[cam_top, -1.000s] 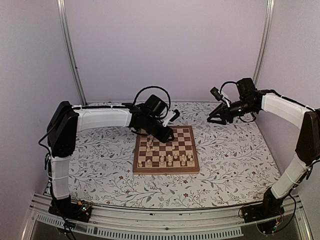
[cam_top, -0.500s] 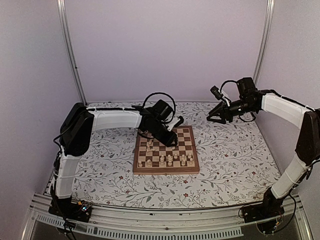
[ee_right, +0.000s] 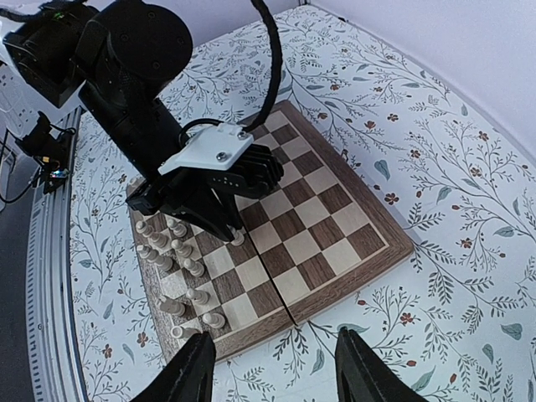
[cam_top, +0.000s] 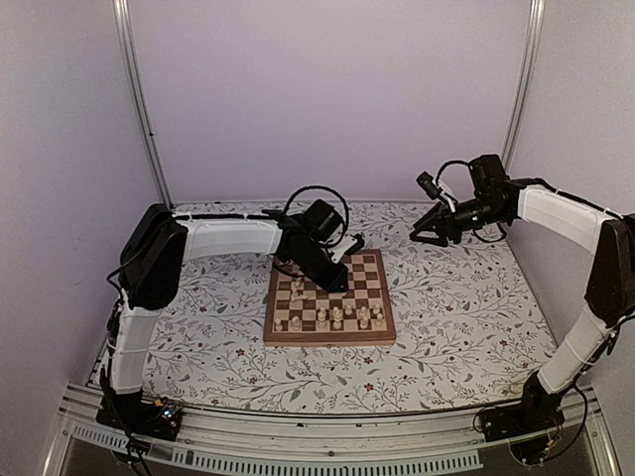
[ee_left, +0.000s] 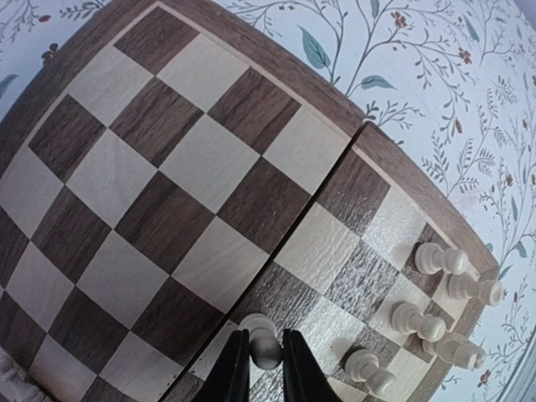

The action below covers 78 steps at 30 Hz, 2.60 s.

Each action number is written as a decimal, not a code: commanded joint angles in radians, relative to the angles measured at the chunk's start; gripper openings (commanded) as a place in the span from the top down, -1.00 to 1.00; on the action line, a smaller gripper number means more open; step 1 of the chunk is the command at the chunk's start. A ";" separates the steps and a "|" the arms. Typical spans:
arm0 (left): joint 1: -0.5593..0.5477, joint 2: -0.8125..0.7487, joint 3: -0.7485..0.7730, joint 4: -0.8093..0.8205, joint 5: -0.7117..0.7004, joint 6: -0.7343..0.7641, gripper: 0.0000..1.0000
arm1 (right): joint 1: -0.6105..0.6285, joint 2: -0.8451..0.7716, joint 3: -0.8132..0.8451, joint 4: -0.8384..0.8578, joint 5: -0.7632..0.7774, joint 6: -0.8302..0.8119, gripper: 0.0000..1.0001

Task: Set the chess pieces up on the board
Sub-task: Pick up the chess piece from the chessboard, then place the chess piece on the chessboard.

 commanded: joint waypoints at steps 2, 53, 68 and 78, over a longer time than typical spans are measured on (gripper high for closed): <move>0.000 0.030 0.038 -0.032 0.021 0.011 0.73 | 0.000 0.011 -0.008 0.008 0.008 -0.012 -0.02; -0.002 -0.226 -0.289 -0.122 -0.010 -0.024 0.87 | 0.002 0.046 -0.005 -0.008 0.013 -0.027 -0.02; -0.003 -0.218 -0.294 -0.150 -0.014 -0.021 0.85 | 0.000 0.051 -0.002 -0.011 0.008 -0.026 -0.02; -0.005 -0.223 -0.283 -0.156 -0.060 -0.026 0.50 | 0.000 0.046 -0.001 -0.013 0.007 -0.026 -0.03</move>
